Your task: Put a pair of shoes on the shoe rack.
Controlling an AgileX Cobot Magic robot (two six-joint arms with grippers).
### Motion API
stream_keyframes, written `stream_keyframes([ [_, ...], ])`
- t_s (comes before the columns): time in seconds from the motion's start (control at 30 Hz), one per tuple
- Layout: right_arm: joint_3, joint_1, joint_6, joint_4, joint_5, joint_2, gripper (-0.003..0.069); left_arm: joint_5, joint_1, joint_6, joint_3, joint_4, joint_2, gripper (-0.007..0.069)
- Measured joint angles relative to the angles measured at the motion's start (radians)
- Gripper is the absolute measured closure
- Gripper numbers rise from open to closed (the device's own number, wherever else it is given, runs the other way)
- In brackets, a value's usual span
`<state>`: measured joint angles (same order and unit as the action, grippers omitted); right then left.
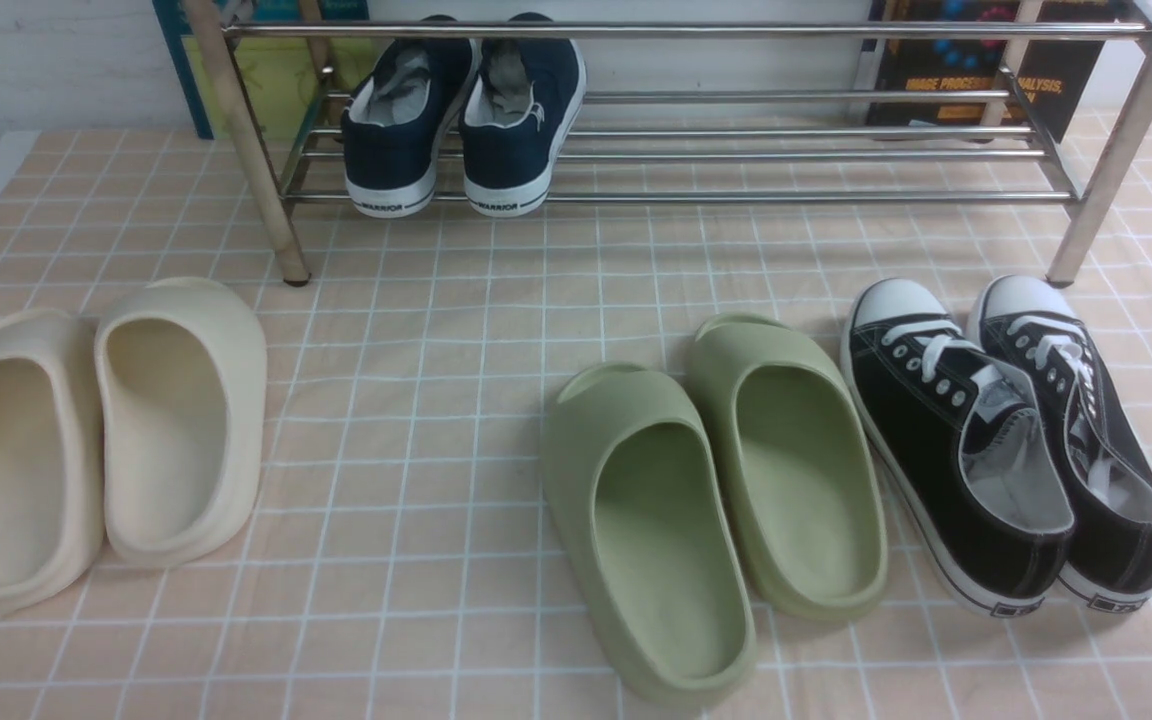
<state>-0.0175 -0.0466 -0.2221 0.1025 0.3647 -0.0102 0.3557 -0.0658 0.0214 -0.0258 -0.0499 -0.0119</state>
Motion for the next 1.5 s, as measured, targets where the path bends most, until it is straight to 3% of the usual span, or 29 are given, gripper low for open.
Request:
stream_keyframes([
  [0.17, 0.0, 0.0, 0.0, 0.0, 0.0, 0.0, 0.0419, 0.004, 0.005, -0.001, 0.001, -0.002, 0.0, 0.0622],
  [0.43, 0.0, 0.0, 0.0, 0.0, 0.0, 0.0, 0.0419, 0.005, 0.005, 0.095, 0.001, -0.039, 0.0, 0.062],
  [1.5, 0.0, 0.0, 0.0, -0.001, 0.001, 0.0, 0.0419, 0.006, 0.005, 0.101, 0.001, -0.044, 0.0, 0.0582],
])
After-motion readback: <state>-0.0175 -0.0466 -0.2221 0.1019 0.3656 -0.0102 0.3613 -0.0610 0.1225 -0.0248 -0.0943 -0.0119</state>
